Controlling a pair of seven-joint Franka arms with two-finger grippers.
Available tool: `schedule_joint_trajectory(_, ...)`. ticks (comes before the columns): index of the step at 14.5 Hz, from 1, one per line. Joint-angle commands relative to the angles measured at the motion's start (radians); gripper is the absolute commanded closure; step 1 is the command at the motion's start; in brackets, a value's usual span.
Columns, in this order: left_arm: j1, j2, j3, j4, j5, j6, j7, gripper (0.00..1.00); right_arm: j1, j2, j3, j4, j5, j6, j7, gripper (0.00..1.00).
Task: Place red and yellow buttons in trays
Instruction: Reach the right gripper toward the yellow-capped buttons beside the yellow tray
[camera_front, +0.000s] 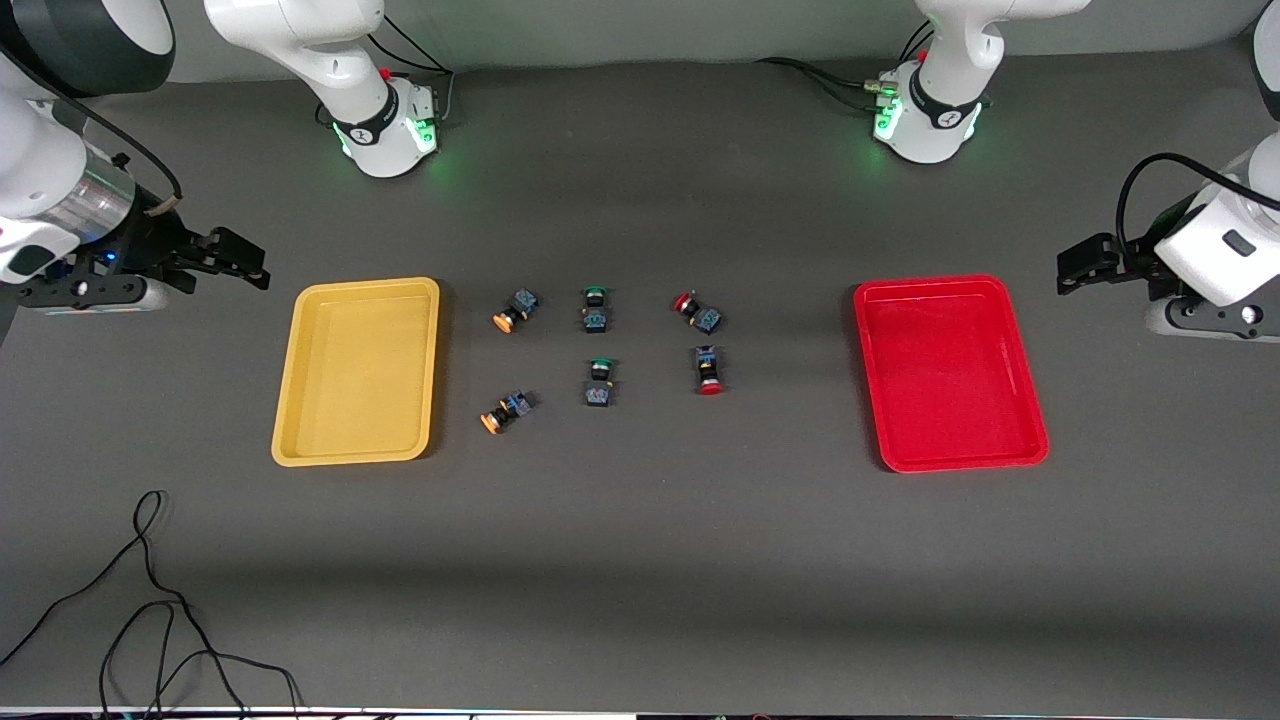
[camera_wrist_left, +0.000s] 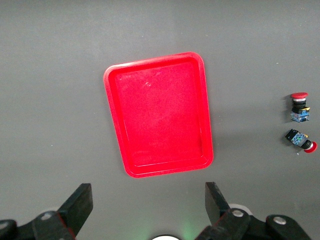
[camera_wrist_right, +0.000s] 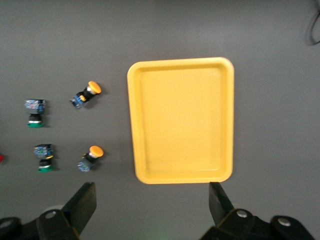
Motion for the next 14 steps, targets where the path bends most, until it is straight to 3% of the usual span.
schedule_joint_trajectory(1,-0.004,-0.022,0.002,-0.011,0.002,-0.01,0.001,0.0,0.066,0.072,-0.001,0.007,0.032,0.019,0.161,0.0)
schedule_joint_trajectory(4,-0.004,-0.025,0.002,-0.008,0.002,-0.01,-0.001,0.0,0.148,0.153,-0.001,-0.021,0.039,0.081,0.324,0.0)
schedule_joint_trajectory(8,-0.001,-0.021,0.012,-0.001,-0.001,-0.008,0.007,0.0,0.274,0.149,-0.001,-0.259,0.068,0.42,0.531,0.0)
schedule_joint_trajectory(11,-0.007,-0.03,0.007,-0.004,-0.012,-0.022,-0.054,0.0,0.276,0.193,0.06,-0.32,0.069,0.525,0.651,0.0)
schedule_joint_trajectory(14,-0.027,-0.048,-0.014,-0.053,-0.07,-0.014,-0.234,0.0,0.307,0.235,0.094,-0.393,0.069,0.643,0.769,0.0)
